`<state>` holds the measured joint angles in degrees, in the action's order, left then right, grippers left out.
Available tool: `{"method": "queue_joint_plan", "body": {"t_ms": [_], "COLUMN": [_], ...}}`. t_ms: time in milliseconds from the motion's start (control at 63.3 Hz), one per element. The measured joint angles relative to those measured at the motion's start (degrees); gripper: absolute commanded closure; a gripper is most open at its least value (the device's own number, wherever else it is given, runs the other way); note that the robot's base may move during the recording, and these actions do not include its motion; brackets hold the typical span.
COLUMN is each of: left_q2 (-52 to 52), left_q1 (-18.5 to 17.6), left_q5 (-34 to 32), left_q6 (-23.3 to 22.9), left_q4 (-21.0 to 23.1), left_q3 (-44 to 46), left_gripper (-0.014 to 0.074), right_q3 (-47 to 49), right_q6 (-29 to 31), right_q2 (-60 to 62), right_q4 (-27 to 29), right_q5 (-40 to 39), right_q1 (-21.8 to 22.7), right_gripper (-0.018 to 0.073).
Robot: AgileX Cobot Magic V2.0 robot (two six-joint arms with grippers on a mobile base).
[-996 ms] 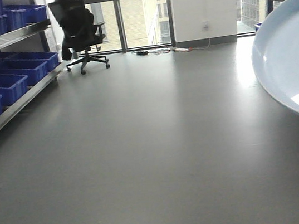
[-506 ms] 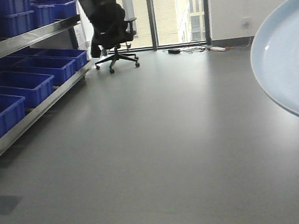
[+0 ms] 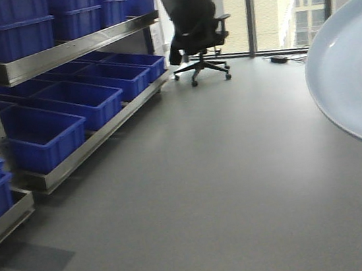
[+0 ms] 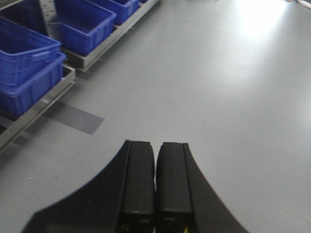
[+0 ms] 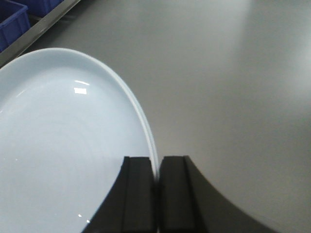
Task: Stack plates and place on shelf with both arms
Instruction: 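Drive the base up to the shelf rack of blue bins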
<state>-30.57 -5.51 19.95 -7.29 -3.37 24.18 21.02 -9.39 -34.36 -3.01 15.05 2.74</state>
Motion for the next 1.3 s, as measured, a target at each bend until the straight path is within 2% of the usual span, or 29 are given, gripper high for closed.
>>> {"method": "queue_joint_plan", "body": {"t_ms": [1296], "left_q2": [0.0], "left_q1": [0.0], "left_q5": [0.0], "left_q6": [0.0], "left_q4": [-0.02], "left_q3": [0.0], "left_gripper": [0.051], "right_q3": [0.0], "right_q6": [0.0], "right_q2": [0.0], "right_q4": [0.0], "right_q5": [0.1], "right_q1": [0.0], "right_gripper": [0.0503]}}
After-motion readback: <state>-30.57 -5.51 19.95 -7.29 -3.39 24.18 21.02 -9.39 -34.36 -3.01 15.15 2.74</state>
